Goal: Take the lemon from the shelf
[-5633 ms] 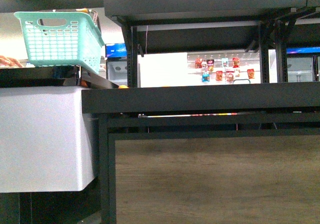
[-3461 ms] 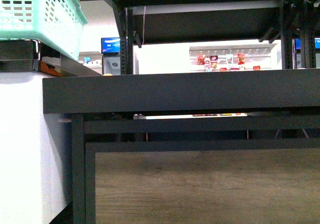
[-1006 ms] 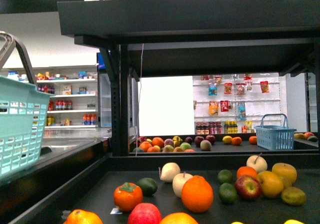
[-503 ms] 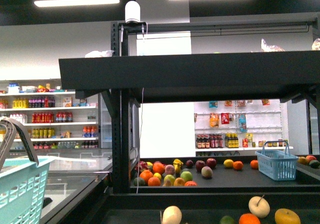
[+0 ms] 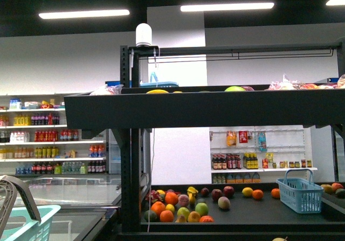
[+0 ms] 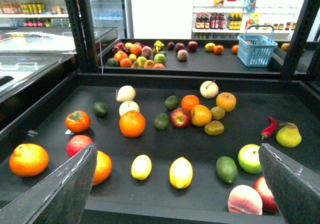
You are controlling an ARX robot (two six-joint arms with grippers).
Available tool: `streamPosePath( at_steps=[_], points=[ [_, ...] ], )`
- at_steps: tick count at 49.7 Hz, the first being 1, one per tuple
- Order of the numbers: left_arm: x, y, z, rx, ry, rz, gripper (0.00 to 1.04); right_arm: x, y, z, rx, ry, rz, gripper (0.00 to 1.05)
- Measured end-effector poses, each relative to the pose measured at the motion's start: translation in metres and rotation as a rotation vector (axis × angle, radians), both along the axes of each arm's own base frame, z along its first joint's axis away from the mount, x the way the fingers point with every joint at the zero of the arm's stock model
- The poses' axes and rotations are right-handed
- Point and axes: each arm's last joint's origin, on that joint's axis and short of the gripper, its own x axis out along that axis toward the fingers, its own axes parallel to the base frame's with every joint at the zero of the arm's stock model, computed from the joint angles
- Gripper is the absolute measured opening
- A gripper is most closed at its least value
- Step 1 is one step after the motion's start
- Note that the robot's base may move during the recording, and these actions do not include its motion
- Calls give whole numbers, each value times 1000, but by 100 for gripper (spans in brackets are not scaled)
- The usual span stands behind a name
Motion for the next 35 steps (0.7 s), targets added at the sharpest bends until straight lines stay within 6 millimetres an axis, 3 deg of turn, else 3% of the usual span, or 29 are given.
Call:
streamPosePath(
  at_steps=[7,16,25,30,35],
  points=[
    [7,-4,8,-330,105,-31,97,0,0,0,0,0,1,97],
    [38,3,63,-592,52,-82,97,0,0,0,0,0,1,97],
    [94,33,109,-903,-19,-29,97,0,0,0,0,0,1,97],
    [128,49,115,-1055,-25,32,97,0,0,0,0,0,1,97],
    [170,66,109,-1207,-15,98,97,0,0,0,0,0,1,97]
  ],
)
